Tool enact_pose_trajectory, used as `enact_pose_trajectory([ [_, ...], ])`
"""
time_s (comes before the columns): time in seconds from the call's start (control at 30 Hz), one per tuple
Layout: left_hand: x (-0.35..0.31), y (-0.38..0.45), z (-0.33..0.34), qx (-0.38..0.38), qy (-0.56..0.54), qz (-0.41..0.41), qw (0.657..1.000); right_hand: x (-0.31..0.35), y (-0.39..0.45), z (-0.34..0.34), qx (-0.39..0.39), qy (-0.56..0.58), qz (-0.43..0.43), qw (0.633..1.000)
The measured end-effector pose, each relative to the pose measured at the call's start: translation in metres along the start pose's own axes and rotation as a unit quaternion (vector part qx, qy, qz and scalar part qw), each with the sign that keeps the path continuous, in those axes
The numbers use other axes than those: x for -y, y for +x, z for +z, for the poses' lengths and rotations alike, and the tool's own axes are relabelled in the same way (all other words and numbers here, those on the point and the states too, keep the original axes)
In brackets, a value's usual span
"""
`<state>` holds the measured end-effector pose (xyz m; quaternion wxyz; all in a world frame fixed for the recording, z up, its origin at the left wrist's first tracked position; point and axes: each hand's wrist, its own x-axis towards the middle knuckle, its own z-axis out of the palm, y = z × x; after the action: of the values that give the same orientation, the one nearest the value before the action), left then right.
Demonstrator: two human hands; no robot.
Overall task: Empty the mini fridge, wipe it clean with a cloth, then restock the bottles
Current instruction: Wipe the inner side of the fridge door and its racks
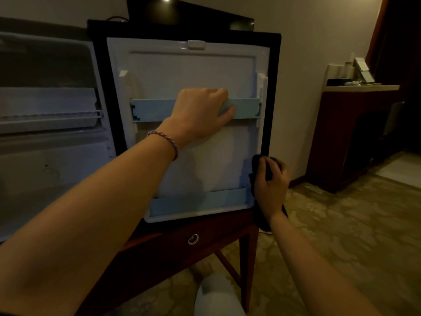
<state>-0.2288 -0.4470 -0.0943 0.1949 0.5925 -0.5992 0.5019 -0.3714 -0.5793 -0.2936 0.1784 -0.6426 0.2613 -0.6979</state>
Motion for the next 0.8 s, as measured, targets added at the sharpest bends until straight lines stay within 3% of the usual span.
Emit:
enact_pose_trajectory([
  [0.2,0.055,-0.041,-0.019,-0.087,0.076,-0.008,0.993,-0.004,-0.018,-0.001,0.036,-0.032,0.056,0.997],
  [0.3,0.078,-0.064,-0.034,-0.122,0.074,-0.083,0.986,0.005,-0.007,0.004,-0.025,-0.052,0.006,0.998],
  [0.37,0.084,-0.073,-0.041,-0.145,0.010,-0.175,0.974,0.017,0.003,0.007,-0.074,-0.058,-0.053,0.994],
  [0.47,0.082,-0.081,-0.041,-0.149,-0.161,-0.314,0.924,0.045,0.008,0.019,-0.085,-0.037,-0.130,0.987],
  [0.57,0.081,-0.085,-0.034,-0.148,-0.235,-0.362,0.890,0.079,-0.002,0.046,-0.053,0.009,-0.171,0.984],
  [0.67,0.091,-0.089,-0.040,-0.148,-0.292,-0.429,0.842,0.113,-0.019,0.088,-0.014,0.075,-0.142,0.987],
  [0.8,0.108,-0.100,-0.042,-0.088,-0.385,-0.469,0.790,0.165,-0.039,0.131,0.036,0.156,-0.104,0.982],
])
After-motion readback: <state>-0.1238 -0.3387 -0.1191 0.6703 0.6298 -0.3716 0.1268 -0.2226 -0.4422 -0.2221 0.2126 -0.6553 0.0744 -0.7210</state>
